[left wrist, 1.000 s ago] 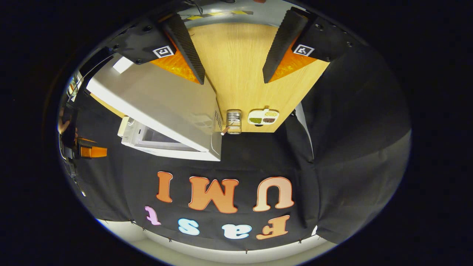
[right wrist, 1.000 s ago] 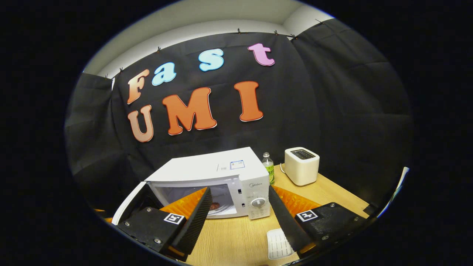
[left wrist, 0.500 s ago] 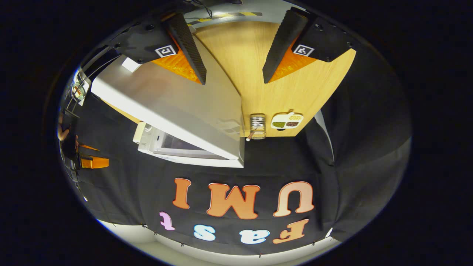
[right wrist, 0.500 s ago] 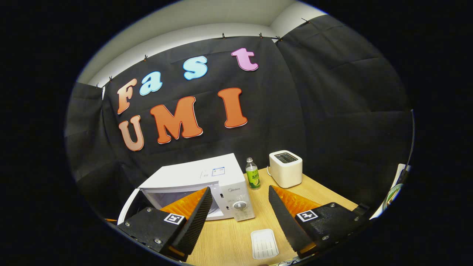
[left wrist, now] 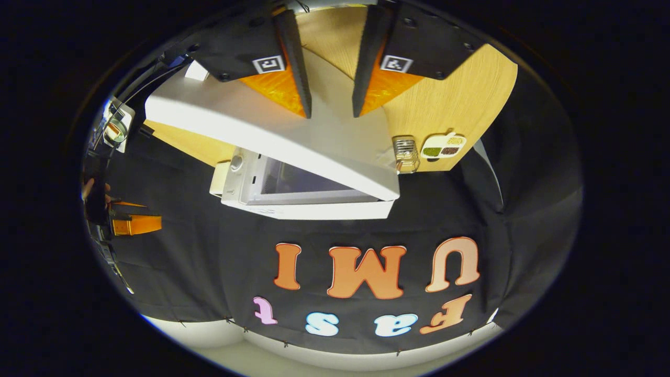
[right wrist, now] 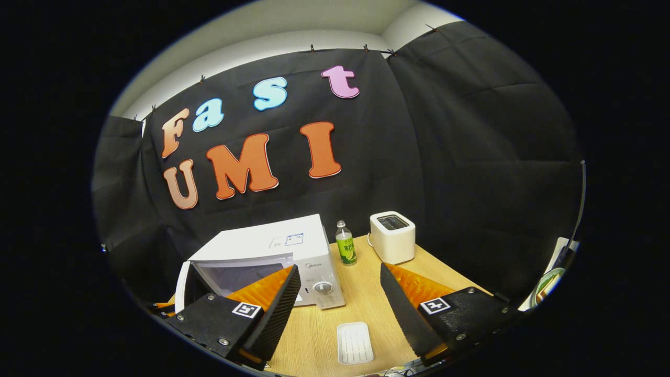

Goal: Open the microwave oven with the left hand, put the food in, and close the microwave oven.

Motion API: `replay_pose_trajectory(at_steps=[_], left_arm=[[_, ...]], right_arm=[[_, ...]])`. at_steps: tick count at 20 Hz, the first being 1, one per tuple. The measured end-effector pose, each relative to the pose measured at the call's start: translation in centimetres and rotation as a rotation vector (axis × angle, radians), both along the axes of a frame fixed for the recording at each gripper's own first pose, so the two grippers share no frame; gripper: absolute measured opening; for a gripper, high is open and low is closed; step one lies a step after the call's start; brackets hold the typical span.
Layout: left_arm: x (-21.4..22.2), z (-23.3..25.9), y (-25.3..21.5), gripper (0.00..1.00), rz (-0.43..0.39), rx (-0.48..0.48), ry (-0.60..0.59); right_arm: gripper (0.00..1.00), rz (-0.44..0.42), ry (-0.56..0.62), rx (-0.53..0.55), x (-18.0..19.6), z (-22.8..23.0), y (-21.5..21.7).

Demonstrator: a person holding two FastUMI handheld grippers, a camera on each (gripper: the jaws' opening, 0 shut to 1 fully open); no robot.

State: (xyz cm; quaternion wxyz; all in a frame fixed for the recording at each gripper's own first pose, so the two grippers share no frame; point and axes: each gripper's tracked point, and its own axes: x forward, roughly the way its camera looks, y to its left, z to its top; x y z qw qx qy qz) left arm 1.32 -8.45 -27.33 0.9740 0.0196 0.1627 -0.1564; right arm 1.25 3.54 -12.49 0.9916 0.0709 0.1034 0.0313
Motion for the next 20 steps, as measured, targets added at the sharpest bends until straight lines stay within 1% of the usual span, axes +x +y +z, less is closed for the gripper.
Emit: replay_pose_trajectory(at_steps=[1,2,3,6,7,8,10,12,14,15,16,17,19,20], left_arm=[[0.5,0.3,-0.8,0.34,-0.014,-0.007,-0.006],[1.1,0.6,-1.5,0.24,-0.023,-0.013,-0.010],[1.6,0.6,-2.1,0.07,-0.033,-0.010,-0.010],[2.8,0.3,-5.1,0.06,-0.121,-0.042,0.017],[3.2,0.5,-5.7,0.05,-0.134,-0.037,0.016],[4.0,0.7,-6.1,0.07,-0.135,-0.013,0.007],[5.3,0.8,-7.4,0.06,-0.140,0.016,-0.007],[6.9,1.1,-8.2,0.07,-0.107,0.029,-0.023],[8.3,1.5,-9.4,0.07,-0.103,0.015,-0.031],[8.8,1.2,-10.0,0.07,-0.103,0.013,-0.022],[9.4,0.7,-9.6,0.07,-0.068,0.026,-0.016],[10.0,0.0,-10.3,0.05,-0.067,0.021,0.014],[11.0,-1.2,-11.1,0.04,-0.064,-0.017,0.066],[11.5,-1.2,-11.2,0.05,-0.049,-0.019,0.062]], right_arm=[[0.94,0.002,0.002,-0.002,0.0,0.0,-0.2],[0.94,0.002,0.003,-0.004,0.0,0.0,-0.3],[0.94,0.000,0.004,-0.006,0.0,0.1,-0.6],[0.94,-0.004,0.008,-0.007,0.1,0.0,-1.2],[0.94,-0.010,0.011,-0.009,0.2,-0.1,-1.6],[0.94,-0.017,0.012,-0.010,0.4,-0.2,-1.9],[0.95,-0.034,0.016,-0.004,0.7,-0.2,-2.7],[0.94,-0.047,0.023,0.008,0.9,-0.4,-3.5],[0.94,-0.063,0.022,0.010,1.1,-0.4,-4.3],[0.94,-0.072,0.025,0.006,1.2,-0.5,-4.9],[0.94,-0.080,0.031,0.003,1.5,-0.6,-5.3],[0.95,-0.087,0.038,0.005,1.6,-0.7,-5.7],[0.94,-0.094,0.043,0.013,2.1,-0.6,-6.3],[0.94,-0.098,0.048,0.011,2.3,-0.8,-6.7]])
